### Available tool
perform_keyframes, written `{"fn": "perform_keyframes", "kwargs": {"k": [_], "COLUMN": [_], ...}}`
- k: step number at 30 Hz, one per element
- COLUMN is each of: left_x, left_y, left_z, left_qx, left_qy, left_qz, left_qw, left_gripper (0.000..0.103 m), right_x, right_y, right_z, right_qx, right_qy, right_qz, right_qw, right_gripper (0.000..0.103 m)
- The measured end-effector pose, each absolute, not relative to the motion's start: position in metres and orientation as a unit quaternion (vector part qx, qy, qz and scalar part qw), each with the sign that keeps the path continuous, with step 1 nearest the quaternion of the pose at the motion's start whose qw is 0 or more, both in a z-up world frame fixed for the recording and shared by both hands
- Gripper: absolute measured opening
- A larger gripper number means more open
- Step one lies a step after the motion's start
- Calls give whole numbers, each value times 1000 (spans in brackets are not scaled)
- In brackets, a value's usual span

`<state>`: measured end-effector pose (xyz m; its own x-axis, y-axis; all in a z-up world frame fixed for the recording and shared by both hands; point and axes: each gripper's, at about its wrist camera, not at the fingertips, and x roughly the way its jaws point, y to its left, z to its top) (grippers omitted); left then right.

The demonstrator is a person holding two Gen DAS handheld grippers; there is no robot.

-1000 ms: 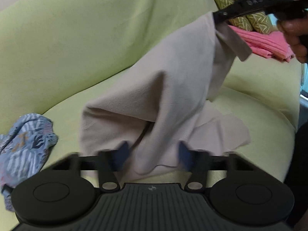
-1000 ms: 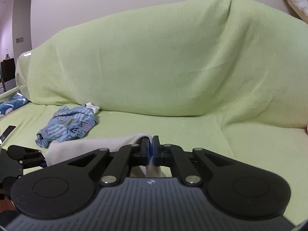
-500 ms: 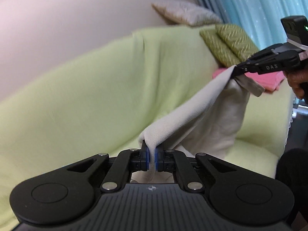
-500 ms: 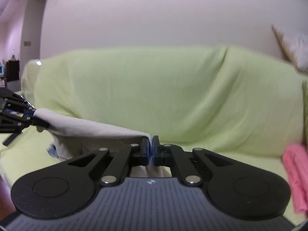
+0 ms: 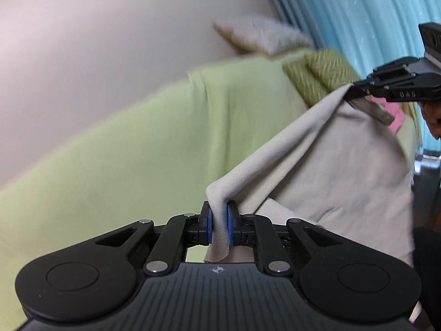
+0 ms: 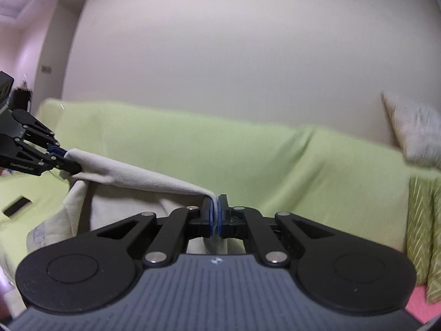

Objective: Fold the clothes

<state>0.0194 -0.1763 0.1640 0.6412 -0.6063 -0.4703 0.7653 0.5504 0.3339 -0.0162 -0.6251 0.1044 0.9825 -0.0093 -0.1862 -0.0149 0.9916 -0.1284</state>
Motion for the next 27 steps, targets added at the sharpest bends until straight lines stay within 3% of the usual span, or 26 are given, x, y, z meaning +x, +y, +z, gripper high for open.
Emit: {"fn": "perform_keyframes", "kwargs": {"k": [5, 8, 10, 11, 12, 13, 14, 16, 19, 22, 24, 26, 27], "left_x": [114, 165, 185, 191, 194, 195, 193, 186, 176, 160, 149, 141, 139], "left_y": [-220, -233, -234, -233, -230, -228, -223, -213, -199, -183, -189, -196, -200], "left_z": [59, -2, -29, -37, -41, -44, -46, -48, -54, -63, -76, -88, -93], "left_qx": [245, 223, 217, 215, 212, 208, 205, 196, 146, 110, 122, 146, 156], "left_qy": [265, 329, 354, 360, 363, 364, 366, 376, 404, 419, 424, 429, 433], "left_qz": [-399, -383, -366, -362, -362, -363, -366, -377, -399, -411, -410, -411, -414], "left_qw": [843, 834, 833, 832, 832, 832, 831, 824, 810, 802, 798, 791, 785], "left_gripper": [12, 18, 34, 36, 38, 39, 41, 56, 63, 74, 74, 68, 48], "right_x": [104, 164, 195, 200, 205, 209, 206, 192, 169, 147, 140, 141, 144], "right_y": [-677, -697, -708, -710, -711, -713, -715, -718, -726, -741, -749, -753, -754], "right_z": [12, -51, -87, -99, -110, -122, -128, -132, -136, -143, -149, -154, -154], "right_qx": [-24, -5, 0, -3, -8, -12, -6, 7, 18, 42, 48, 38, 36], "right_qy": [215, 274, 308, 318, 328, 338, 341, 347, 357, 365, 368, 370, 364], "right_qz": [-9, -20, -32, -41, -51, -60, -63, -45, -35, -33, -36, -38, -35], "right_qw": [976, 962, 951, 947, 943, 939, 938, 937, 933, 930, 928, 928, 930], "right_gripper": [1, 1, 1, 2, 5, 16, 18, 23, 40, 45, 57, 58, 58]}}
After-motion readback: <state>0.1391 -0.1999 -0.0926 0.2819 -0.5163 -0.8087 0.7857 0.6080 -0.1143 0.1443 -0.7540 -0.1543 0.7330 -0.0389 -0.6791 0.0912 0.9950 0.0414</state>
